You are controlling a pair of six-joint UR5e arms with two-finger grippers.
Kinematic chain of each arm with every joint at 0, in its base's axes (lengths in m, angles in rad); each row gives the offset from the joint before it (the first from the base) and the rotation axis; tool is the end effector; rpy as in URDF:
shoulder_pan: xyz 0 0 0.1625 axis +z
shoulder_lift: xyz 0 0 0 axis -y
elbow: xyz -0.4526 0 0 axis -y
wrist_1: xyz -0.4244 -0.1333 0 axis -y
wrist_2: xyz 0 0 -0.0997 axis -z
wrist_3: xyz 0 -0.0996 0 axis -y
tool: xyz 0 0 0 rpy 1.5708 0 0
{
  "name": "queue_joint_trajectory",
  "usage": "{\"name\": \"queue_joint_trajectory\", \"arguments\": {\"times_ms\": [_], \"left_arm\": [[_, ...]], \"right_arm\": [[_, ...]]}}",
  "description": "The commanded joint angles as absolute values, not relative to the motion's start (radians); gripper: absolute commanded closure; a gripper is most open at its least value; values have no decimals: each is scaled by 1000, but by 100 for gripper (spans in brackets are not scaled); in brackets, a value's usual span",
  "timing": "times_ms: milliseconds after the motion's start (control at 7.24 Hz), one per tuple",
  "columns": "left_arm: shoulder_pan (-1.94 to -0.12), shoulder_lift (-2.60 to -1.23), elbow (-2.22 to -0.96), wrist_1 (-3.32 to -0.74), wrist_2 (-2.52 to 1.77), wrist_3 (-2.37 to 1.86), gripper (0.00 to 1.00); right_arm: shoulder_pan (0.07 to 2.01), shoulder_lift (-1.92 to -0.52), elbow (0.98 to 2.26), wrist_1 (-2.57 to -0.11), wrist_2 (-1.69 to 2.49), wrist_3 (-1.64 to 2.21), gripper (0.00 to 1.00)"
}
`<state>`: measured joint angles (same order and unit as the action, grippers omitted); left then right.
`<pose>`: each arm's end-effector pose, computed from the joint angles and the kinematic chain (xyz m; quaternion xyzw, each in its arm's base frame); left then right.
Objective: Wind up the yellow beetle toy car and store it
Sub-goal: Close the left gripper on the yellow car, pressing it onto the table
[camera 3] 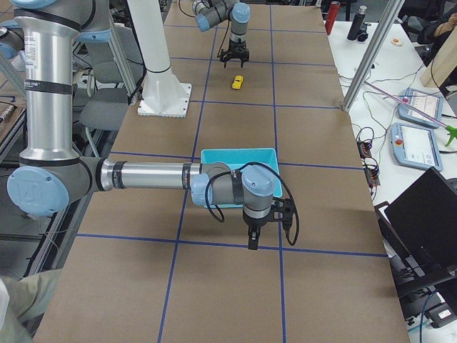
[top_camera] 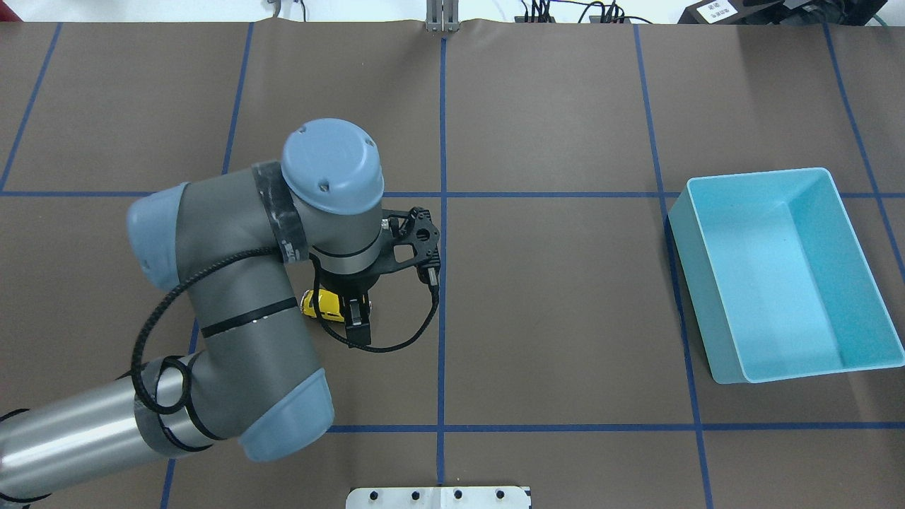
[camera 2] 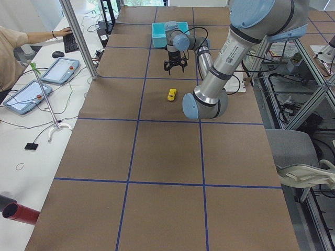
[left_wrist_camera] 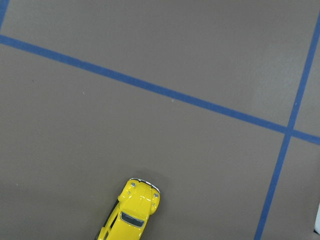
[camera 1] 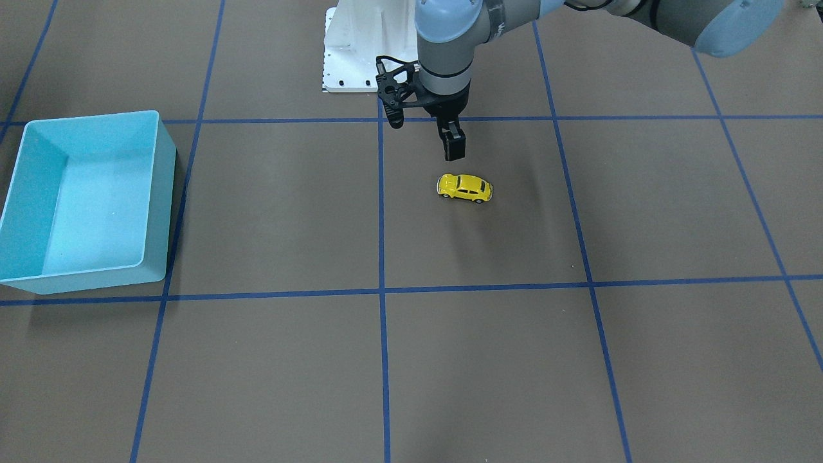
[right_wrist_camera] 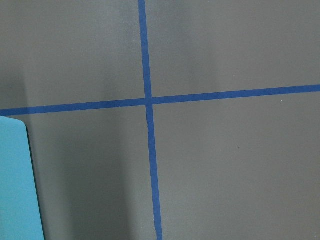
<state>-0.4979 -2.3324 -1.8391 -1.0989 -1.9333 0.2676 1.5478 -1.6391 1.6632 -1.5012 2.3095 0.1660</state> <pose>0.5372 -0.4036 0.1525 0.1813 0.2656 0.6263 0.7102 0.0547 -0.5009 0.6678 0.0095 -0.3631 0.0497 0.9304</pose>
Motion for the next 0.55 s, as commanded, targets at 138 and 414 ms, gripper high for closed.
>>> {"name": "queue_joint_trajectory", "arguments": {"times_ms": [138,414], "left_arm": [[-459,-2374,-1757,-956,-1691,712,0],[-459,-2382,-1709,-960,-1683,668,0]], "right_arm": [[1548,-1637,1664,-1500,2310,167,0],[1548,-1637,1663,-1500,2310,167,0]]}}
